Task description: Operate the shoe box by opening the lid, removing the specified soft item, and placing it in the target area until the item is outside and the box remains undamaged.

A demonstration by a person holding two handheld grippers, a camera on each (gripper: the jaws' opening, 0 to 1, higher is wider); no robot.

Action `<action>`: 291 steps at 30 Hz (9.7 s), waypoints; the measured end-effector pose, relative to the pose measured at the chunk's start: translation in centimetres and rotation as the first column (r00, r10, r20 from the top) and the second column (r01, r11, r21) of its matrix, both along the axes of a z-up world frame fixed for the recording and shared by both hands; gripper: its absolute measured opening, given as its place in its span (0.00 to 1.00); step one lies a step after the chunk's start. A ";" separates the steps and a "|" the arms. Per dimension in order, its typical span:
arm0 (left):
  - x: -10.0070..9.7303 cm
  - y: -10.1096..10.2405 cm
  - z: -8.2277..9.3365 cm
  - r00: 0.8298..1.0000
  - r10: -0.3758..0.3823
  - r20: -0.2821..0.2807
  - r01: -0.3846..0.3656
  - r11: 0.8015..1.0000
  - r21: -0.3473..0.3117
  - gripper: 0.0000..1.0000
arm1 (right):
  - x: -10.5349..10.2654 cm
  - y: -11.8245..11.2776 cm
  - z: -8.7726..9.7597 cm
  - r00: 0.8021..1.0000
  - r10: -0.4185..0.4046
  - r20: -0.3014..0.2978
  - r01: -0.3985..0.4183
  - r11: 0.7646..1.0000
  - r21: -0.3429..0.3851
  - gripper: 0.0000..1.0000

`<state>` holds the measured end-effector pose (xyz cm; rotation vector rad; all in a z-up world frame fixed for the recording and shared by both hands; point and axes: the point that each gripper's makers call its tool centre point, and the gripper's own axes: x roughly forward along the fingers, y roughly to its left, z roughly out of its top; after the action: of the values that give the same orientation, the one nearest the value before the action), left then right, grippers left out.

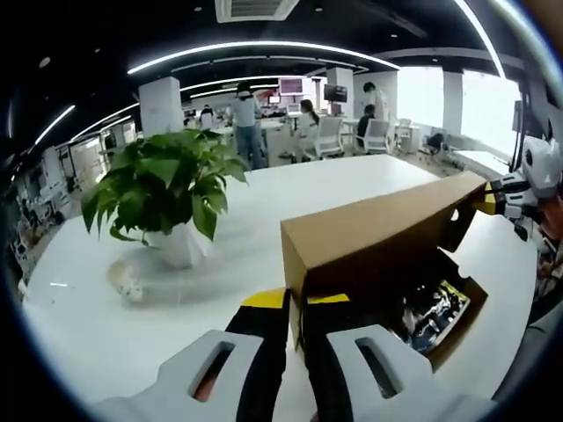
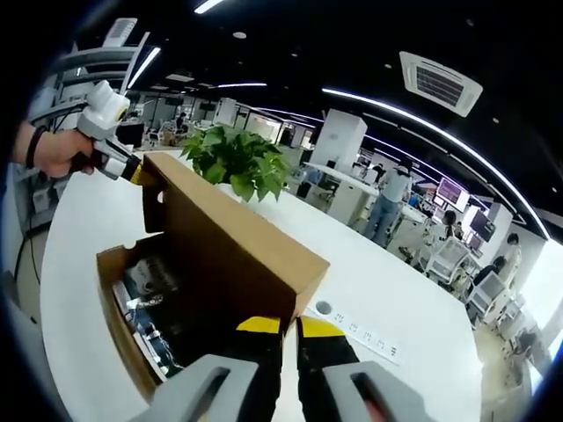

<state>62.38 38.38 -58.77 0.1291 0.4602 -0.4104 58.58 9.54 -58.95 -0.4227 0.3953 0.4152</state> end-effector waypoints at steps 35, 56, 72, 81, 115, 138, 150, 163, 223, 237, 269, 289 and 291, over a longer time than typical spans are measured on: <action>4.9 -0.3 -0.6 0.999 -0.009 -0.050 0.009 1.000 -0.001 0.03 | 5.0 -0.5 -0.3 0.998 0.020 -0.065 -0.024 0.997 -0.071 0.00; 6.9 -0.7 -1.7 0.996 -0.016 -0.090 0.018 1.000 0.014 0.03 | 6.3 -0.5 -1.0 0.994 0.015 -0.113 -0.025 0.996 -0.090 0.00; 8.0 -1.1 -2.6 0.994 -0.020 -0.112 0.024 0.999 0.029 0.04 | 7.8 -0.7 -1.9 0.990 0.010 -0.138 -0.027 0.993 -0.119 0.01; 8.9 -1.2 -3.4 0.991 -0.020 -0.129 0.026 0.999 0.039 0.04 | 8.7 -0.9 -2.7 0.988 0.010 -0.155 -0.029 0.992 -0.126 0.01; 9.1 -1.3 -6.3 0.972 -0.056 -0.227 0.082 0.991 0.105 0.05 | 9.5 -1.0 -6.2 0.968 -0.030 -0.251 -0.002 0.992 -0.130 0.03; 9.8 -1.4 -9.5 0.954 -0.029 -0.298 0.071 0.989 0.131 0.06 | 9.8 -0.9 -9.1 0.948 -0.065 -0.311 0.022 0.990 -0.139 0.05; 9.7 -1.7 -11.3 0.944 -0.031 -0.328 0.082 0.986 0.145 0.06 | 9.3 -1.3 -10.7 0.934 -0.064 -0.352 0.014 0.990 -0.143 0.06; 8.9 -1.4 -12.5 0.932 -0.028 -0.360 0.091 0.983 0.159 0.06 | 8.8 -1.0 -11.8 0.925 -0.062 -0.374 0.003 0.988 -0.155 0.07; 8.3 -1.3 -13.1 0.941 -0.022 -0.338 0.101 0.971 0.216 0.20 | 8.1 -1.1 -13.5 0.915 -0.050 -0.401 -0.024 0.984 -0.177 0.14; 9.1 -0.1 -10.9 0.966 0.013 -0.260 0.036 0.983 0.182 0.24 | 7.8 -1.7 -12.0 0.923 -0.064 -0.378 -0.001 0.985 -0.170 0.24; 1.7 2.8 -6.9 0.982 0.080 -0.170 -0.074 0.996 0.043 0.30 | 2.3 -6.3 -7.8 0.943 -0.124 -0.308 0.125 0.992 -0.018 0.27; -8.0 -1.8 -7.4 0.987 -0.054 -0.154 0.058 0.998 0.022 0.30 | -6.2 -4.6 -8.8 0.958 -0.063 -0.280 0.060 0.998 -0.021 0.28; -8.7 -2.8 -7.6 0.984 -0.084 -0.159 0.090 0.996 0.029 0.30 | -6.6 -4.3 -9.0 0.958 -0.059 -0.281 0.054 0.998 -0.025 0.28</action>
<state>53.71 35.57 -66.33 0.1526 0.6200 -0.5002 51.98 5.25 -67.94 -0.3682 0.6873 0.4182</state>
